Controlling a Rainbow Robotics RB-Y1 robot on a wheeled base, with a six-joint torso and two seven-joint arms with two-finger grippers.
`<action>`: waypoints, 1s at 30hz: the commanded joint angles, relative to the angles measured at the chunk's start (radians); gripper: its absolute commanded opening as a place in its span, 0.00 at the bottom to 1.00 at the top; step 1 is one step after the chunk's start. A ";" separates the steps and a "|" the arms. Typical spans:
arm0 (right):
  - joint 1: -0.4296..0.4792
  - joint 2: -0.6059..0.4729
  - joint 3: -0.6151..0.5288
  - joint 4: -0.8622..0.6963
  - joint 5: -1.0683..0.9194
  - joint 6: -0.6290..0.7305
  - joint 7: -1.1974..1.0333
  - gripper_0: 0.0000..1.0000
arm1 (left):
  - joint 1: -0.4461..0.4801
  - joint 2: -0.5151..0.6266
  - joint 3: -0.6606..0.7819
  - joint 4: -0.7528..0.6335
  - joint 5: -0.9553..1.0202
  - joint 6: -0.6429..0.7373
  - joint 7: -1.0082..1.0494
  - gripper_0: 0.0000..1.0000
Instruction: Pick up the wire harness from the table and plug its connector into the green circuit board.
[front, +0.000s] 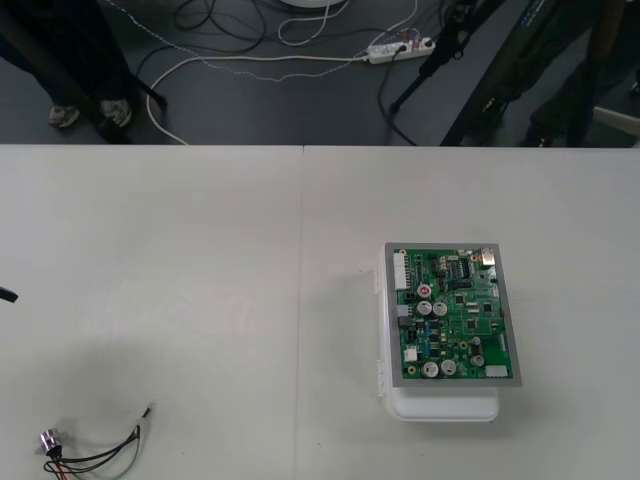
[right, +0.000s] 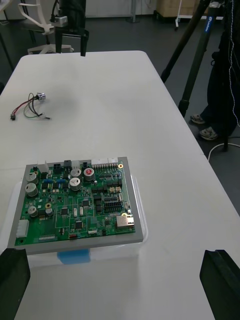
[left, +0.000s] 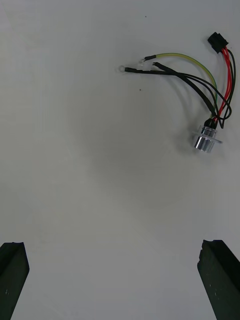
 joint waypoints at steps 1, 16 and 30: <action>0.008 0.006 -0.015 0.014 -0.048 -0.007 0.025 1.00 | 0.032 -0.029 -0.006 -0.019 -0.052 -0.044 -0.165 1.00; 0.005 0.076 0.054 0.021 -0.174 -0.007 0.025 1.00 | 0.103 -0.104 -0.006 -0.019 -0.137 -0.044 -0.390 1.00; 0.008 0.190 0.123 0.021 -0.162 -0.007 0.058 1.00 | 0.193 -0.196 -0.004 -0.022 -0.188 -0.044 -0.510 1.00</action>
